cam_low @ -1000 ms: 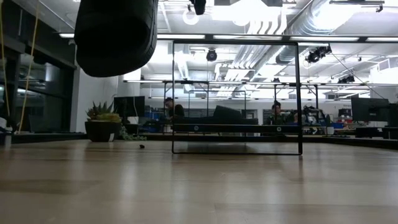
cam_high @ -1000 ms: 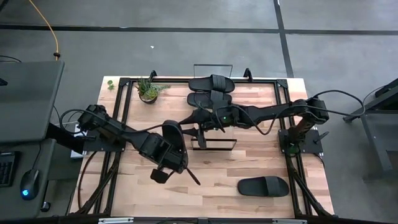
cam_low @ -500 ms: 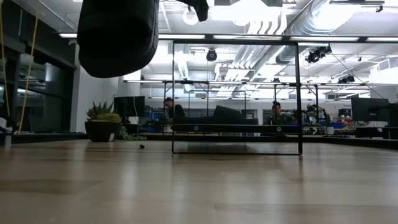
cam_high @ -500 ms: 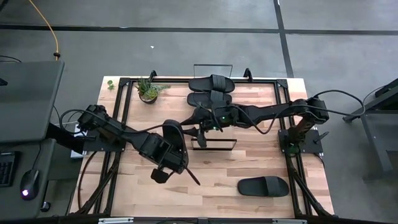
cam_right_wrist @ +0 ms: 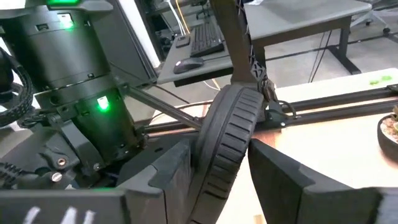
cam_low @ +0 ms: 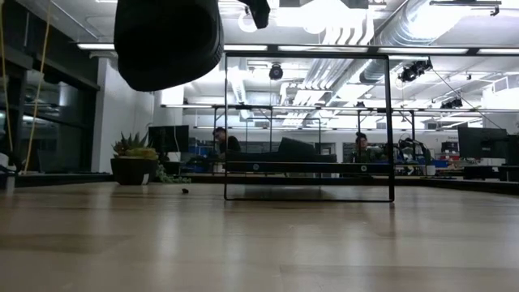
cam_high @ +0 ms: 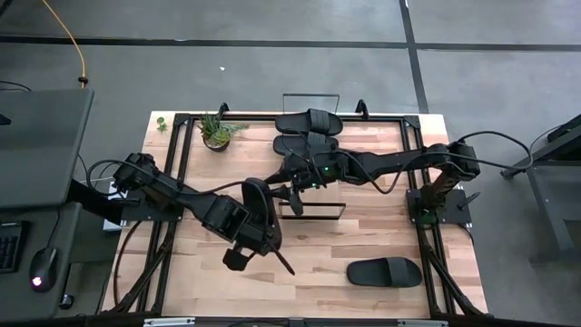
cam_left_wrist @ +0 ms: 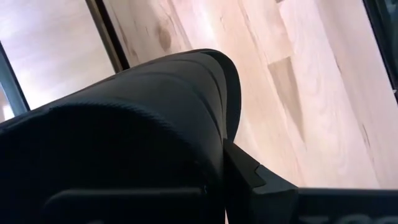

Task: Pick and place slides into the shelf
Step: Put the left black slide on the shelf

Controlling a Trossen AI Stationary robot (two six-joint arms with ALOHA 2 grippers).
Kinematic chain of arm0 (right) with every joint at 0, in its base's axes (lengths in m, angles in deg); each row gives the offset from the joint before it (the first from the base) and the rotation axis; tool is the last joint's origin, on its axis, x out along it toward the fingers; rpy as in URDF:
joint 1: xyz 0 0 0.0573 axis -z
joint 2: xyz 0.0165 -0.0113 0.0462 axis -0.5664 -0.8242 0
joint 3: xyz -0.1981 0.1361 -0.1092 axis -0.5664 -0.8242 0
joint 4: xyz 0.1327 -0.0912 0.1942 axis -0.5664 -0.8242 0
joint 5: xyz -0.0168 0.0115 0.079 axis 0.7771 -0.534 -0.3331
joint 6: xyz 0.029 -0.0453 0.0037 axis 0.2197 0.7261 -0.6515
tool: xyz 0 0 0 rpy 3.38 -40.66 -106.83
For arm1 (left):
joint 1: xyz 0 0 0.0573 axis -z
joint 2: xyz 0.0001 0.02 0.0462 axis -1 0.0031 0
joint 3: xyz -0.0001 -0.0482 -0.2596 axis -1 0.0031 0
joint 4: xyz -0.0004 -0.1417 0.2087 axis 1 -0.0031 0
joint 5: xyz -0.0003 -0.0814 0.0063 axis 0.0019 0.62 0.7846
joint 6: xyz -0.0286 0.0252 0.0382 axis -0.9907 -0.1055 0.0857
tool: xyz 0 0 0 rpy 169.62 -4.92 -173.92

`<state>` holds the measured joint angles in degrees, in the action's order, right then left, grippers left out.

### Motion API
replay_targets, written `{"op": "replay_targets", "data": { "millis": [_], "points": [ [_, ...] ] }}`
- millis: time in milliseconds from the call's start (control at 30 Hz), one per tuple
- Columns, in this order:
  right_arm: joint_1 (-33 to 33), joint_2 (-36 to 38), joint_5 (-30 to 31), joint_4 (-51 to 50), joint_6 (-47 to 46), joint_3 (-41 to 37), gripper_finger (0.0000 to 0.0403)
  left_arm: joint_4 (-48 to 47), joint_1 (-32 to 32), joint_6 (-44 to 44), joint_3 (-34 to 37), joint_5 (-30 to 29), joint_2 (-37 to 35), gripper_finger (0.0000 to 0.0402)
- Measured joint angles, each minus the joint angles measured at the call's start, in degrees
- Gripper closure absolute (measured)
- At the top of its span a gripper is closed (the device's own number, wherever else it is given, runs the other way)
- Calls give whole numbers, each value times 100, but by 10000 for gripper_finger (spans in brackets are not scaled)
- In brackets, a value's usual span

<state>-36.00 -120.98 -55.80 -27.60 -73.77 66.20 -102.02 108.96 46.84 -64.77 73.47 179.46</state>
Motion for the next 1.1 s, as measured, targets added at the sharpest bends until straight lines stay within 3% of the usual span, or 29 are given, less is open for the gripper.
{"op": "replay_targets", "data": {
  "millis": [267,600,1100],
  "points": [
    [88,-31,-81,47,-92,0,262,173,0,120,0,52,0,394],
    [179,-294,-448,206,-51,2,324,119,6,123,2,109,0,394],
    [204,-304,-397,309,256,2,386,-844,13,-614,2,123,0,394]
  ]
}}
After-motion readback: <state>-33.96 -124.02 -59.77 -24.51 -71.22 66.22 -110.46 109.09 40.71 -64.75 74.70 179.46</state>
